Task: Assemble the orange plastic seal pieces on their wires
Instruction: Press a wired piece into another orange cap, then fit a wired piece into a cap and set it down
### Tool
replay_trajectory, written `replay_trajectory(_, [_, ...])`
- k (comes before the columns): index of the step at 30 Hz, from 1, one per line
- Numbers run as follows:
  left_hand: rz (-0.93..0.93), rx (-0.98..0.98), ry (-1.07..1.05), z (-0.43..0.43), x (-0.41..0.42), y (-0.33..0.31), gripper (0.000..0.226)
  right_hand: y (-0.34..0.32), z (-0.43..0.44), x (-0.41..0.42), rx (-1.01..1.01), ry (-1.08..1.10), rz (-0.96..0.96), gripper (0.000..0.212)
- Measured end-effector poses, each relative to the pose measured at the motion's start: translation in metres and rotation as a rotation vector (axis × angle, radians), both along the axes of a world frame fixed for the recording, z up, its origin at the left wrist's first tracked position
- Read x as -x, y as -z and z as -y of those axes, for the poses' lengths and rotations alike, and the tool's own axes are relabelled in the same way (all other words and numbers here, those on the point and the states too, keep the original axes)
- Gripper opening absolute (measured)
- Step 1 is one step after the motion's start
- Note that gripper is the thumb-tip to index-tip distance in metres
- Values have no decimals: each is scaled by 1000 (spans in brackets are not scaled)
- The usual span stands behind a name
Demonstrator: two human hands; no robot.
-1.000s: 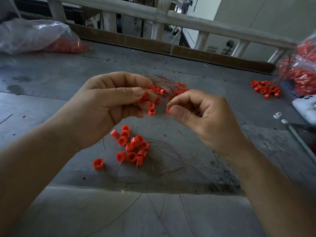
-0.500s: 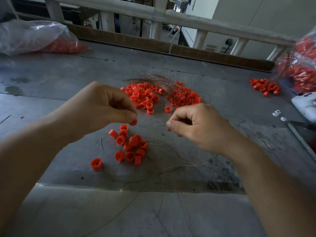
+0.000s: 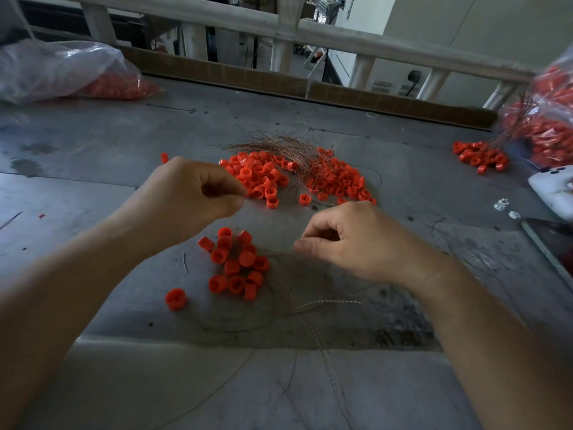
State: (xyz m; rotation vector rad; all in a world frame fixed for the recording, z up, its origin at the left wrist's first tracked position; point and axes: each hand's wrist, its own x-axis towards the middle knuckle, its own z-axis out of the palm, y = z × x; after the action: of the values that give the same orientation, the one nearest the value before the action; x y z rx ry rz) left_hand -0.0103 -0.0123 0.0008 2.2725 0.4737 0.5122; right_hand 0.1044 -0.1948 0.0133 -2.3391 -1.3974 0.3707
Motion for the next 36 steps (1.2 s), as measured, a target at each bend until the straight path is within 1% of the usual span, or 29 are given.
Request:
replay_trajectory(3, [15,-259,-52,-3,-6,7,34,-1,1,-1,-41,27,27,18])
replay_trajectory(4, [17,-291,-50,-4,-8,9,41,-2,0,-1,-41,34,33,18])
replay_trajectory(6, [28,-290,-25,-6,-13,12,53,-2,0,-2,-35,46,51,17])
replay_trajectory(9, [-18,-326,47,-9,-20,17,62,0,-1,-2,-39,50,69,17])
replay_trajectory(11, [-67,-362,88,-13,-25,21,57,1,-2,-3,-45,55,69,16])
replay_trajectory(13, [-79,-407,95,-15,-26,25,46,1,-2,-3,-48,60,66,16])
replay_trajectory(17, [25,-493,43,-14,-23,20,27,0,-1,-4,-58,78,78,16])
replay_trajectory(20, [32,-484,49,-12,-20,14,18,0,-2,-6,-78,108,72,16])
replay_trajectory(22, [32,-451,17,-13,-19,13,14,0,-2,-9,-106,136,75,16])
replay_trajectory(24, [45,-422,-16,-13,-18,12,13,1,-3,-14,-147,176,95,19])
replay_trajectory(26, [49,-400,-36,-12,-18,11,18,4,-5,-20,-202,227,120,19])
replay_trajectory(28, [51,-380,-49,-9,-16,10,26,9,-8,-26,-260,272,118,14])
replay_trajectory(29, [53,-371,-45,-7,-15,9,27,11,-10,-29,-292,288,104,11])
replay_trajectory(33, [70,-366,5,2,-10,4,21,19,-22,-32,-384,310,98,21])
replay_trajectory(36, [88,-357,29,8,-10,3,21,22,-29,-32,-415,291,162,15])
